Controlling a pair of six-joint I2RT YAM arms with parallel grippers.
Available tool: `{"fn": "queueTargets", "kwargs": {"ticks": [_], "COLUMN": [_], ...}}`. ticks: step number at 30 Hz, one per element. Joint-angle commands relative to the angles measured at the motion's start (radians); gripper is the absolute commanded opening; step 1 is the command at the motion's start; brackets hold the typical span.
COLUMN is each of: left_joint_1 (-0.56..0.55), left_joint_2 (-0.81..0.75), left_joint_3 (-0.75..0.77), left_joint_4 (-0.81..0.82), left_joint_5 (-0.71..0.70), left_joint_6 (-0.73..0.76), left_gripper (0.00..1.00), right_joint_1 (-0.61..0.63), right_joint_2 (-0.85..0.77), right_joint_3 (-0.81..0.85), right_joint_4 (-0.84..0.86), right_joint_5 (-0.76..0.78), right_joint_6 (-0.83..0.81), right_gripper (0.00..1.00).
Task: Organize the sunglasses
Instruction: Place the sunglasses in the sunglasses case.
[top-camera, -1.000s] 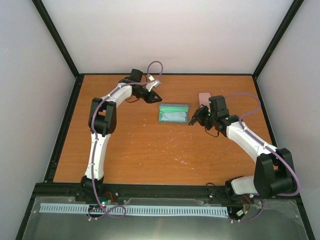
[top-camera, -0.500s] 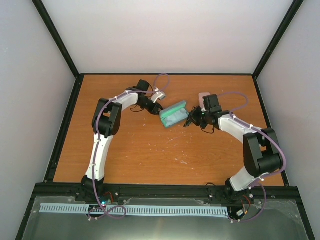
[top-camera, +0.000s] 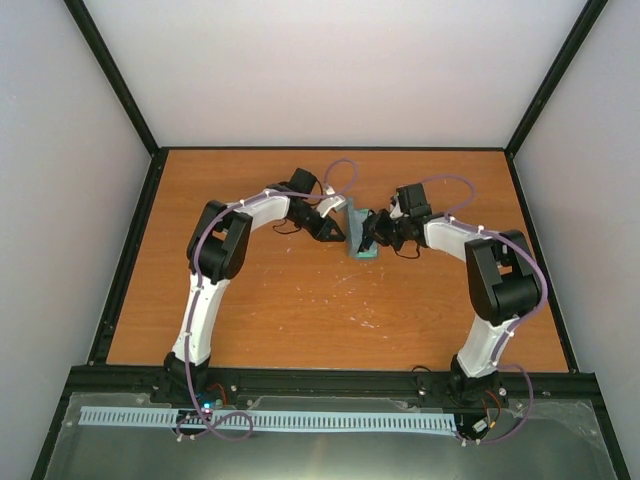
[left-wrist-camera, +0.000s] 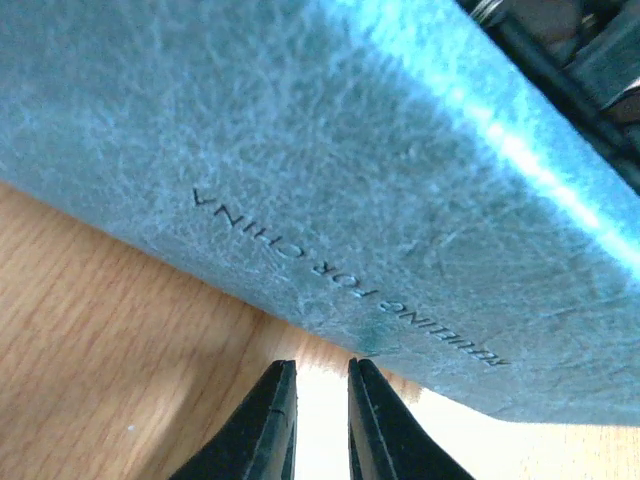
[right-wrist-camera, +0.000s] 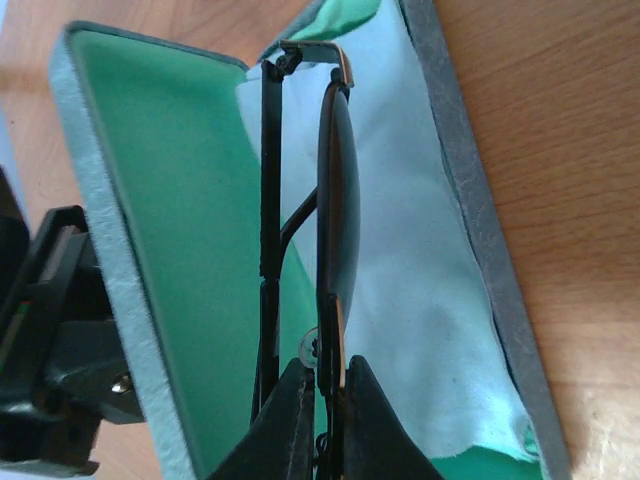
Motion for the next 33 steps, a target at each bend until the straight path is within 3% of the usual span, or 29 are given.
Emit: {"fn": "queueTargets", "kwargs": {"ticks": [1,14,23,30,33], "left_joint_1": [-0.001,-0.001,-0.001,-0.001,-0.001], "left_joint_2": [-0.048,-0.071,-0.064,-0.061,-0.061], "left_joint_3": [0.002,-0.037,-0.032,-0.029,-0.029], "left_joint_4": [0.018,0.033,0.034,0.032,0.031], "left_joint_5": [-0.014,-0.022,-0.015,-0.019,-0.019], "left_joint_6": [0.000,0.002,-0.003,-0.004,-0.005], "left_gripper": [0.17,0.17,0.17,0.17,0.17], "right_joint_1": [-0.006,-0.019,-0.020,-0.020,-0.019], "right_joint_2": [0.070,0.225,0.247,0.268,0.267], "right_joint_3": [0.056,0.262,0.236,0.231,0.244], "right_joint_4": [0.020,-0.140,-0.168,-0.181,-0.218], "right_joint_5": [-0.075,-0.152,-0.167,-0.164,-0.141], "right_joint_6": [-0.090,-0.316,-0.331,-0.334,-0.355], "right_gripper": [0.03,0.04,0.05,0.16,0.26]}}
